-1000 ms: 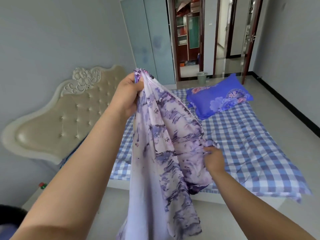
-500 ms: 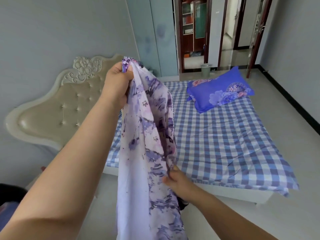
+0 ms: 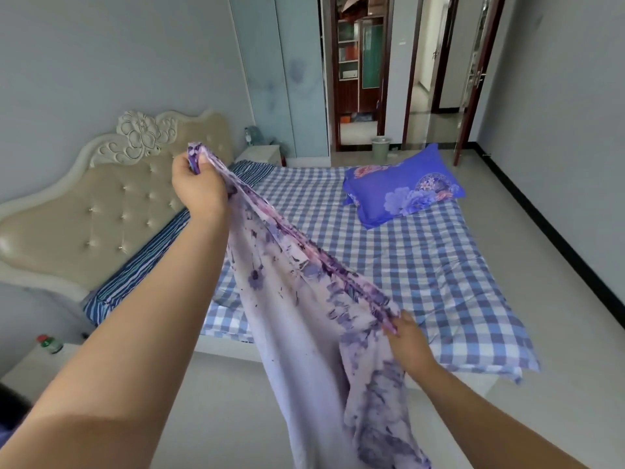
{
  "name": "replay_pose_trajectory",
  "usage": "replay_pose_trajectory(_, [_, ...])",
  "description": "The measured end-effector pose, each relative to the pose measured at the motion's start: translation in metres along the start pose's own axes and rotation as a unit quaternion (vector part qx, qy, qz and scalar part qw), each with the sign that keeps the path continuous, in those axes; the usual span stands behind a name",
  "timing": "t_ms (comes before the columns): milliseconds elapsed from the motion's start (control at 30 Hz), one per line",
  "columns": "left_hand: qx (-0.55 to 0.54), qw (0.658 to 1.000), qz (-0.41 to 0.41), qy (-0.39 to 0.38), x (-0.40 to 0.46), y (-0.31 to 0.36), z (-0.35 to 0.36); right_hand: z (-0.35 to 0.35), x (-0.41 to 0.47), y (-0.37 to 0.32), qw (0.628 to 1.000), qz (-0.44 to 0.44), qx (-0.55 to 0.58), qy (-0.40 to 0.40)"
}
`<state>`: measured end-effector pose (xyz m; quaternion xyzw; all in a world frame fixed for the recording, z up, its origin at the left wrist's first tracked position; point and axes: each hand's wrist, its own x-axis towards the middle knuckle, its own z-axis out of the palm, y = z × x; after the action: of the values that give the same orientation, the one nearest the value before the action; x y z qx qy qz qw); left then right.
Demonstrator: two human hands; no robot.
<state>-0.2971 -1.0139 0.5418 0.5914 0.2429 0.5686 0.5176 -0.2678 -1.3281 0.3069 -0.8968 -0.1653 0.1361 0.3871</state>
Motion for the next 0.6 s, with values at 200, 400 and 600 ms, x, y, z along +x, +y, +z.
replay_pose_trajectory(200, [0.101,0.993,-0.018,0.065,0.014,-0.056,-0.031,-0.132,0.055,-0.057,0.963,-0.078,-0.059,0.251])
replay_pose_trajectory(400, [0.086,0.995,-0.013,0.040,0.037,-0.037,-0.012,-0.190,0.065,-0.096,0.950,0.007,-0.305,-0.058])
replay_pose_trajectory(600, [0.062,0.998,-0.006,-0.020,0.065,-0.023,0.008,-0.222,0.046,-0.107,0.966,0.020,-0.244,-0.077])
